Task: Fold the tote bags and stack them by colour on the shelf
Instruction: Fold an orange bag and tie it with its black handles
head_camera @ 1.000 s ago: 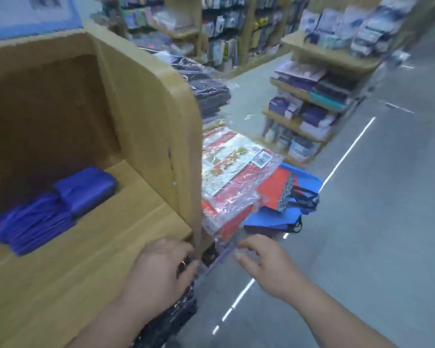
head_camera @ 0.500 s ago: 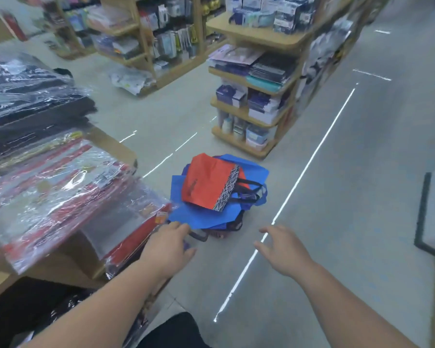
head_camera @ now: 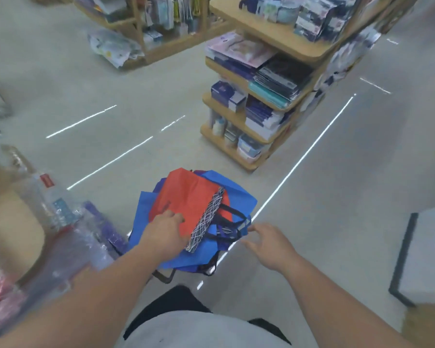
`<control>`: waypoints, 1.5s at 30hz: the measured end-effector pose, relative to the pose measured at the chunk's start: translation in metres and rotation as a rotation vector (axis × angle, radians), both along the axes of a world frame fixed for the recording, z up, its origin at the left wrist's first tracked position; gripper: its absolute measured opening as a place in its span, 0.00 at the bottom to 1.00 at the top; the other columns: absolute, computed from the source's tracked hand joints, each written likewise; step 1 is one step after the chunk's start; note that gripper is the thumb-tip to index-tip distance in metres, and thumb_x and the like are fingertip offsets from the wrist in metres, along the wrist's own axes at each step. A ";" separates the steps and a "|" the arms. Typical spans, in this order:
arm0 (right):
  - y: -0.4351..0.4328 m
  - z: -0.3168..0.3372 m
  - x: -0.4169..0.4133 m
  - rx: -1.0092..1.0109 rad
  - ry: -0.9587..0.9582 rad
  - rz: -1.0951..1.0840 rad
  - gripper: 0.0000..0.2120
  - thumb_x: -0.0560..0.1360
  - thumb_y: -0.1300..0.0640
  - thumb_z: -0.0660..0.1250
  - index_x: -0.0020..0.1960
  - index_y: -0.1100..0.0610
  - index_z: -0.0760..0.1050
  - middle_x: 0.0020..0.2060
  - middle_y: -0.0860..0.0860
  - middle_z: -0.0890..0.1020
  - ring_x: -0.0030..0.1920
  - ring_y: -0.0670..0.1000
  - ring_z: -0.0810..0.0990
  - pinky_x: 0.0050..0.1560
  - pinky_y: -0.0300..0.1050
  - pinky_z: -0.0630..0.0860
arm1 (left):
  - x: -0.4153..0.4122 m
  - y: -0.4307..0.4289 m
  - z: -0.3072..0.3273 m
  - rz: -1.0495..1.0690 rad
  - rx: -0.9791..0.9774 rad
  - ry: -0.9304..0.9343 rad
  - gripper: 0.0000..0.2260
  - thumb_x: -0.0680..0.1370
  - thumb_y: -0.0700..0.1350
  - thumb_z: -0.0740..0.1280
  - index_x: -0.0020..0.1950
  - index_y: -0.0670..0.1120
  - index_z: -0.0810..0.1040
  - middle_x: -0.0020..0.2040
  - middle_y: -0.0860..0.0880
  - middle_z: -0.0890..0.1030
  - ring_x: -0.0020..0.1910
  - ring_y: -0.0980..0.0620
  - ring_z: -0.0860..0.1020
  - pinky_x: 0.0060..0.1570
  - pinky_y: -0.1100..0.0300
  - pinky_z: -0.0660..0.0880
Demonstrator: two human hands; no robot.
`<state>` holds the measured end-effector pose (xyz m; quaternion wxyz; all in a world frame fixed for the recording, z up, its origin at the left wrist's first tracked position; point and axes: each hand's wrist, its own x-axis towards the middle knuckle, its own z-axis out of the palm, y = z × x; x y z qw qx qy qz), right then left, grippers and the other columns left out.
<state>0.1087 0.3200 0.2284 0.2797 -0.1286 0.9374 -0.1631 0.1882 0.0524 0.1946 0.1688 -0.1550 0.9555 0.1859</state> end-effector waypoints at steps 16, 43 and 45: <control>-0.132 -0.115 -0.295 0.111 -0.313 0.558 0.18 0.77 0.45 0.70 0.62 0.53 0.80 0.58 0.53 0.82 0.60 0.55 0.79 0.61 0.46 0.73 | -0.096 -0.022 -0.071 0.746 0.073 -0.304 0.21 0.77 0.60 0.66 0.66 0.50 0.74 0.60 0.48 0.74 0.61 0.44 0.75 0.57 0.50 0.75; -0.235 -0.374 -0.324 0.025 -0.117 0.609 0.18 0.80 0.48 0.66 0.35 0.55 0.70 0.36 0.54 0.77 0.39 0.56 0.75 0.36 0.46 0.65 | -0.099 -0.010 -0.331 1.936 0.667 0.271 0.07 0.83 0.52 0.63 0.54 0.50 0.78 0.49 0.51 0.81 0.52 0.44 0.81 0.58 0.45 0.78; -0.234 -0.358 -0.318 -0.023 -0.072 0.636 0.19 0.79 0.47 0.66 0.32 0.50 0.67 0.41 0.56 0.77 0.46 0.60 0.76 0.45 0.47 0.67 | -0.097 -0.012 -0.312 1.983 0.698 0.325 0.07 0.84 0.51 0.63 0.51 0.51 0.78 0.50 0.48 0.83 0.51 0.44 0.82 0.56 0.41 0.79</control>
